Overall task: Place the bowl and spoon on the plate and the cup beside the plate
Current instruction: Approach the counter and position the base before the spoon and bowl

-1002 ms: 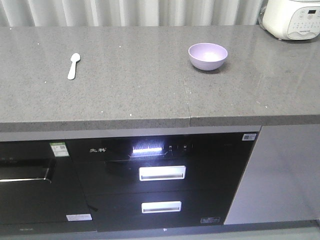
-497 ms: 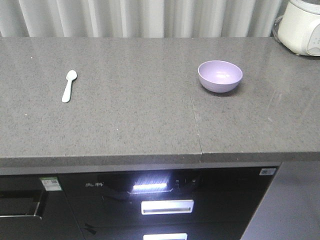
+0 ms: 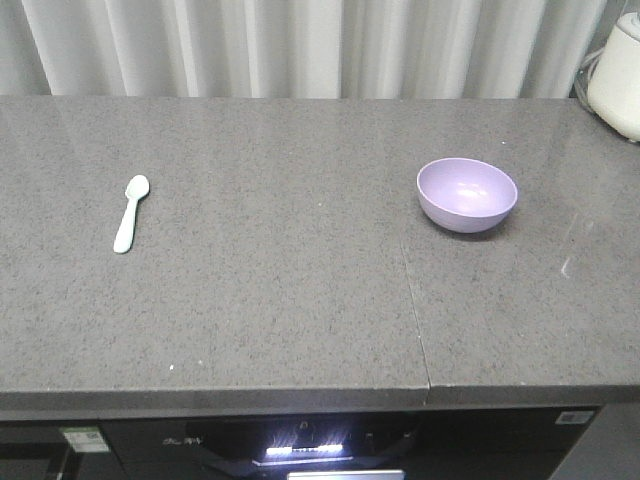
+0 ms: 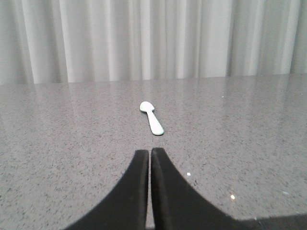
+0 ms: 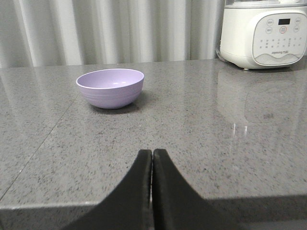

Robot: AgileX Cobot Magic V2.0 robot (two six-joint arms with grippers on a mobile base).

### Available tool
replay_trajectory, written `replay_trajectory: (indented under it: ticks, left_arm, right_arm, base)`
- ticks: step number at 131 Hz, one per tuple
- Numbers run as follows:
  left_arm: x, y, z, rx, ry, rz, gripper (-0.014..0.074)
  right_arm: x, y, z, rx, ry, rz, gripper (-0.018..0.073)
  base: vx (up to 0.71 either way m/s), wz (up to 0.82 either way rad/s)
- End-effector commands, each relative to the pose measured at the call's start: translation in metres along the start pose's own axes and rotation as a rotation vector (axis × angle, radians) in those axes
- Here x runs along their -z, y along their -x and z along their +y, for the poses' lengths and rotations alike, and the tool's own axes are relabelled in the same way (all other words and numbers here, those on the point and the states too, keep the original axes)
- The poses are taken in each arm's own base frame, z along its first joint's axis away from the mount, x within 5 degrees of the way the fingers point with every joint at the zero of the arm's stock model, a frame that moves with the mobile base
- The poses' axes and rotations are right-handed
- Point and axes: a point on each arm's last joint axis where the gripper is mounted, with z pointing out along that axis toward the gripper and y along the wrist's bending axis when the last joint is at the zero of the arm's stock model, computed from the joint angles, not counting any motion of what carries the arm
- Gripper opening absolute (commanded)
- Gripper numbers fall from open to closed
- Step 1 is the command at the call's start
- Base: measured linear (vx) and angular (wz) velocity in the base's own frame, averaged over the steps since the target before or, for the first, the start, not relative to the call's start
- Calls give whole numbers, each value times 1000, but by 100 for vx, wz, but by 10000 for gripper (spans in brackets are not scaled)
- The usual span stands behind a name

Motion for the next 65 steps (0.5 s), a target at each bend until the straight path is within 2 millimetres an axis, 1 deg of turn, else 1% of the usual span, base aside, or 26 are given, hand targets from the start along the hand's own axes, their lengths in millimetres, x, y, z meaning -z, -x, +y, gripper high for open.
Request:
replay_trajectory:
  ticks: [1,65]
  left_arm:
    - [1,4,-1,15,-8,-73,-6]
    - [1,4,-1,15,-8,-73,-6]
  right_arm:
    - [0,5,0,12,-4,-71,-8]
    - [0,5,0,12,-4,-71,-8]
  base:
    - [14,0]
    - [11,-1]
